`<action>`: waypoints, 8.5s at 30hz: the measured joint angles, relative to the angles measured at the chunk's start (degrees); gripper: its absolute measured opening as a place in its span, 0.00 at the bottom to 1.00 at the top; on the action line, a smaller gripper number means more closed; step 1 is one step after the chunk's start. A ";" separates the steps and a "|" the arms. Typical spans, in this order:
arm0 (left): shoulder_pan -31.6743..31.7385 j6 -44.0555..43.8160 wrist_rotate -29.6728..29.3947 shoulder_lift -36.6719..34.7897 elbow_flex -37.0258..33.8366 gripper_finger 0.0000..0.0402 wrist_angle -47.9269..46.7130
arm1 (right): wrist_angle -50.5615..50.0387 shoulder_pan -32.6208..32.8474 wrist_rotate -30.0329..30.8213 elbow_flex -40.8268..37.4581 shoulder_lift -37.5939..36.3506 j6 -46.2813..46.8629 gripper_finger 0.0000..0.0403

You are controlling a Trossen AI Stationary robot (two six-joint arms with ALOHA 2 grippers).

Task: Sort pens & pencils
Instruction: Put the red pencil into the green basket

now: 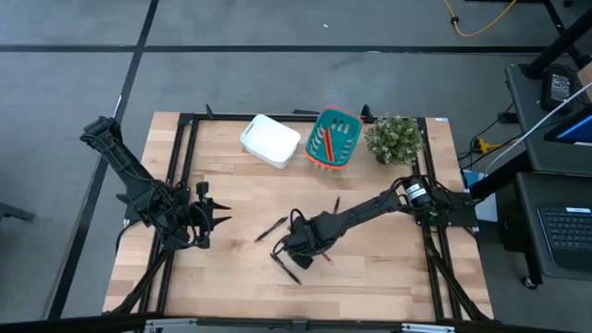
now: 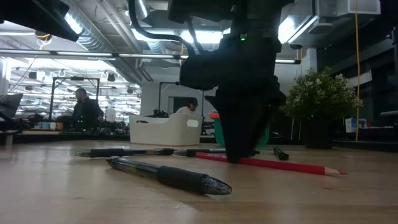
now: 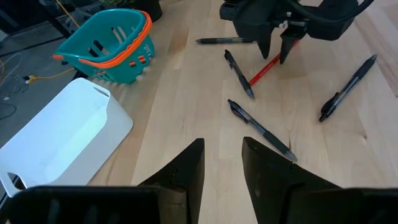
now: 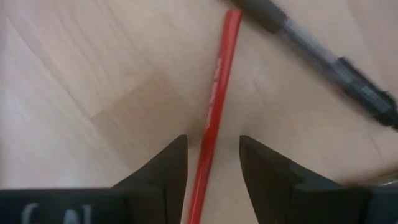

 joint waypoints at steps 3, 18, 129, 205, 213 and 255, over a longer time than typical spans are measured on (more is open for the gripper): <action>-0.02 0.00 0.00 0.00 0.00 0.25 0.02 | 0.00 -0.02 -0.83 0.02 0.22 -0.08 0.36; -0.02 0.00 0.44 0.00 0.00 0.25 0.00 | 0.24 -0.07 -3.34 0.15 1.16 -0.08 0.36; -0.02 0.13 0.44 0.02 0.00 0.25 -0.44 | -1.58 1.88 2.67 0.98 -2.95 -0.42 0.40; 0.00 0.02 0.42 0.00 0.00 0.25 -0.42 | 9.66 0.90 0.02 -6.54 -1.49 -1.81 0.02; 0.00 0.03 0.42 0.00 0.00 0.25 -0.43 | 9.31 0.90 0.02 -4.45 -1.31 -3.82 0.02; 0.00 0.04 0.42 0.00 0.00 0.25 -0.42 | 7.65 0.87 0.50 -1.31 -1.22 -6.49 0.25</action>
